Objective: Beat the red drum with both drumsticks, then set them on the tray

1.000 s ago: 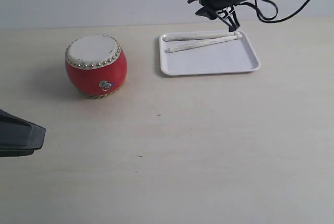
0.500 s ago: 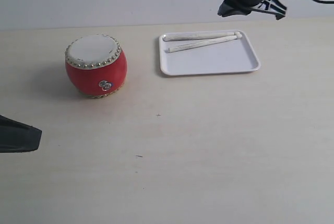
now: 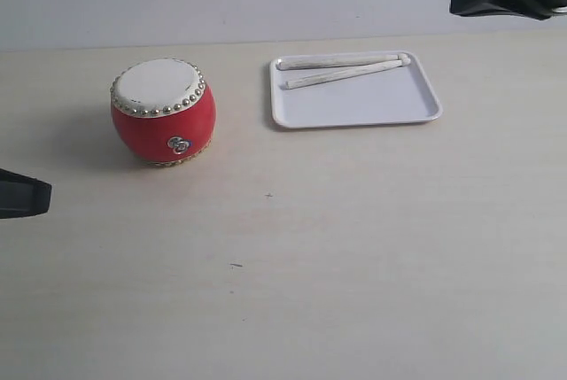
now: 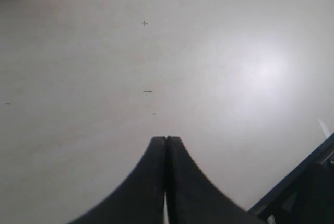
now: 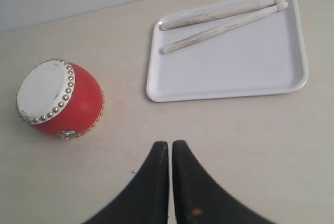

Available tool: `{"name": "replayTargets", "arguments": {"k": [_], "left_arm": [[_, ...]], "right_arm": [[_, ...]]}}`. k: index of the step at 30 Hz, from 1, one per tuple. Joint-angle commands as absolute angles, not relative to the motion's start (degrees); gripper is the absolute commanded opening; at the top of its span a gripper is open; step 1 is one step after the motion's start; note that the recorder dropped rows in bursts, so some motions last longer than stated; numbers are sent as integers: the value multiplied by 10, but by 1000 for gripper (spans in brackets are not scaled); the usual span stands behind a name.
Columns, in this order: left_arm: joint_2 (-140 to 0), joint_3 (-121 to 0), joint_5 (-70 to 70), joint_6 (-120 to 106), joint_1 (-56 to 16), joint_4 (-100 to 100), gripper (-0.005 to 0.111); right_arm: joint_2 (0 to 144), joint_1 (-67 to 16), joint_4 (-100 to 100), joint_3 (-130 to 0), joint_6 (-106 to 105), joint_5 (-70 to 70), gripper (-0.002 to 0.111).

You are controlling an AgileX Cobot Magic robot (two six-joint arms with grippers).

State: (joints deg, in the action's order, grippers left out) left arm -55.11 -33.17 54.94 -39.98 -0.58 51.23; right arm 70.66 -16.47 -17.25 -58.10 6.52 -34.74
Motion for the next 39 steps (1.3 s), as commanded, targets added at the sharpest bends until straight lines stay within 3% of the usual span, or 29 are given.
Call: {"name": "replayTargets", "arguments": {"k": [1, 23, 39], "left_arm": [[-546, -335, 538, -402, -7, 516, 0], [-534, -335, 532, -402, -14, 513, 0], [-95, -335, 503, -402, -10, 496, 0]], "right_arm": [[617, -163, -176, -530, 29, -353, 3], [485, -163, -176, -524, 31, -385, 3], [485, -163, -179, -524, 31, -385, 3]]}}
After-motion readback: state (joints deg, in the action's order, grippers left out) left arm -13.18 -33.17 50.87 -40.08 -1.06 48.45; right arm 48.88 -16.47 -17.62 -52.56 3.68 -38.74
